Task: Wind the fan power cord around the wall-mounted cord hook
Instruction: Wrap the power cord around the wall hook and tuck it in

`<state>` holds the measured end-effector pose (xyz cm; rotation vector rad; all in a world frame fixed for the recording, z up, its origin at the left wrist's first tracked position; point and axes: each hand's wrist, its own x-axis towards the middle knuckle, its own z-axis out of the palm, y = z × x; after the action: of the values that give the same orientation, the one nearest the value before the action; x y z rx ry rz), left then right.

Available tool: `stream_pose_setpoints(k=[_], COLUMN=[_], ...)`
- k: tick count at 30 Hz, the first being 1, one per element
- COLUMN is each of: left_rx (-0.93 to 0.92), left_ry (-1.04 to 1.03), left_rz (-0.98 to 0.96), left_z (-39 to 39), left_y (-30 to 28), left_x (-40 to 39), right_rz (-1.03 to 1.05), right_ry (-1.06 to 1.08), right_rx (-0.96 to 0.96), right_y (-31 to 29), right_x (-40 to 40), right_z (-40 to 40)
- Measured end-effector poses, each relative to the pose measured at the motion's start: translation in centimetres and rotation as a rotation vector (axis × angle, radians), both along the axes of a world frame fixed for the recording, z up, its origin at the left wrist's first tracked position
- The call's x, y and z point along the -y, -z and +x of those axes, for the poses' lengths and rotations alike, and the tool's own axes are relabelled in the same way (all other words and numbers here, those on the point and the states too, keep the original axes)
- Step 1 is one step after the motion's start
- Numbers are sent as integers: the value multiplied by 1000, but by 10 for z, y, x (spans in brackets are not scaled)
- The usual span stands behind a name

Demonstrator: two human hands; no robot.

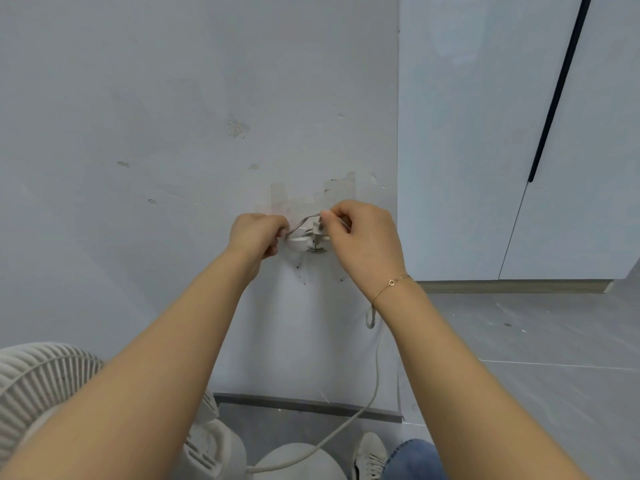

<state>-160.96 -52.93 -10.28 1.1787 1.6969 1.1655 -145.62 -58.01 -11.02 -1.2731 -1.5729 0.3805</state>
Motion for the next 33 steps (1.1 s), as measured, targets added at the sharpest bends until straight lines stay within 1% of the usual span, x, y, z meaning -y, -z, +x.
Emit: stream_pose_setpoints(k=[3, 7, 10, 12, 15, 20, 26, 28, 33], left_rx=[-95, -370, -431, -507, -612, -593, -686, -719, -667], left_ry=[51, 126, 232, 301, 320, 249, 136, 138, 222], left_rz=[35, 212, 280, 308, 346, 353, 407, 418, 427], left_z=[-2, -6, -8, -11, -14, -11, 6, 10, 4], left_y=[-1, 4, 6, 9, 12, 13, 6, 5, 6], left_x=[6, 12, 18, 21, 20, 15, 10, 9, 7], right_rz=[16, 2, -19, -30, -39, -48, -73, -93, -147], right_ry=[33, 63, 81, 90, 68, 50, 97, 120, 174], right_rx=[-31, -118, -198, -239, -292, -369, -436, -459, -455], right_y=[0, 5, 8, 9, 8, 6, 14, 19, 35], right_x=[-1, -6, -9, -11, -12, -13, -18, -22, -25], right_z=[6, 14, 16, 15, 11, 8, 17, 23, 32])
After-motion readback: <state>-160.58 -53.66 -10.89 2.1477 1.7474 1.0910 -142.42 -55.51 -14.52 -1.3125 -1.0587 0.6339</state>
